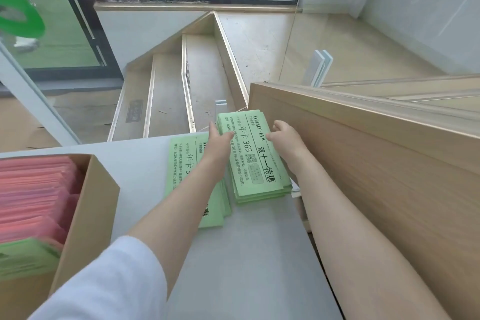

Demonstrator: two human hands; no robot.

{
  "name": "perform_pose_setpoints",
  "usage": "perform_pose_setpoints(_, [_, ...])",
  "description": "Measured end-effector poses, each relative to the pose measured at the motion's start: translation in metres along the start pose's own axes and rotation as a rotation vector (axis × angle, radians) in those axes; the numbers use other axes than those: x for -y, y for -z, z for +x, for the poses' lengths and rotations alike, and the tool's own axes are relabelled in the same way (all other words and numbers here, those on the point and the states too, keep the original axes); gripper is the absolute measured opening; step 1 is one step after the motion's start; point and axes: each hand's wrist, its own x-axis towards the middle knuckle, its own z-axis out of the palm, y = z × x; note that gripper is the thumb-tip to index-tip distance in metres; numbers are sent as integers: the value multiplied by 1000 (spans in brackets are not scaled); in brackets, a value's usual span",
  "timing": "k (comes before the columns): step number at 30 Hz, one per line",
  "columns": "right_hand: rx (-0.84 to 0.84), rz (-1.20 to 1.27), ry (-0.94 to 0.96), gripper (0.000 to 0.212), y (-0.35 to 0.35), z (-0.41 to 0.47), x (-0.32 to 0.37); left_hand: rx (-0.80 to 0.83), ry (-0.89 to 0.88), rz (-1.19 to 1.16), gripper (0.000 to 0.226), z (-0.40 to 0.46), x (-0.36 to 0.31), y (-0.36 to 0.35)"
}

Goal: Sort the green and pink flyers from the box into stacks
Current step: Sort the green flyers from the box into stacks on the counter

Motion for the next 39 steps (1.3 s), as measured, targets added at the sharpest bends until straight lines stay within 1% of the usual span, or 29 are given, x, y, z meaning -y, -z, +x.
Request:
perform_pose_setpoints(2, [36, 40, -23, 58, 0, 14, 9, 2, 24, 26, 53, 18, -9, 0])
perform_pose_setpoints(4, [66, 98, -41, 51, -1, 25, 12, 0, 14, 51, 56, 26, -11, -2])
perform_pose_setpoints(8, [147, 224, -56, 39, -9, 35, 6, -11, -18, 45, 63, 33, 4, -5])
perform_pose_setpoints(11, [157, 289, -64, 35, -13, 38, 0, 4, -3, -17, 64, 37, 8, -4])
perform_pose_setpoints(14, [191, 323, -51, 35, -12, 35, -2, 17, -12, 12, 63, 32, 4, -4])
perform_pose_setpoints(16, [169, 268, -28, 44, -12, 33, 0, 31, -49, 104, 67, 26, -1, -2])
perform_pose_setpoints(18, [37, 34, 64, 56, -13, 29, 4, -14, -105, 249, 68, 14, -10, 1])
perform_pose_setpoints(19, [-36, -80, 151, 56, -14, 23, 7, -53, -140, 302, 65, 3, -19, 5])
perform_pose_setpoints(20, [-92, -136, 258, 53, -15, 14, 11, -81, -174, 348, 60, -9, -29, 10])
perform_pose_setpoints(21, [-114, -131, 359, 46, -17, 4, 14, -91, -201, 385, 53, -25, -39, 18])
perform_pose_setpoints(24, [-41, -39, 543, 28, -35, -39, 29, -102, -272, 404, 33, -90, -61, 51])
perform_pose_setpoints(27, [104, -63, 709, 24, -73, -86, 49, -138, -385, 402, 20, -156, -63, 95])
perform_pose_setpoints(29, [226, -95, 812, 23, -100, -115, 62, -160, -429, 412, 20, -186, -61, 133])
perform_pose_setpoints(31, [335, -123, 871, 22, -126, -140, 71, -227, -468, 507, 21, -206, -55, 177])
perform_pose_setpoints(33, [402, -166, 914, 20, -149, -159, 77, -296, -492, 633, 21, -221, -48, 220])
perform_pose_setpoints(35, [409, -244, 975, 19, -176, -175, 79, -306, -506, 792, 23, -232, -38, 262])
perform_pose_setpoints(37, [376, -311, 1005, 17, -203, -191, 81, -236, -556, 959, 25, -240, -29, 304])
perform_pose_setpoints(39, [319, -381, 1005, 16, -229, -206, 84, -139, -614, 1115, 21, -243, -24, 346])
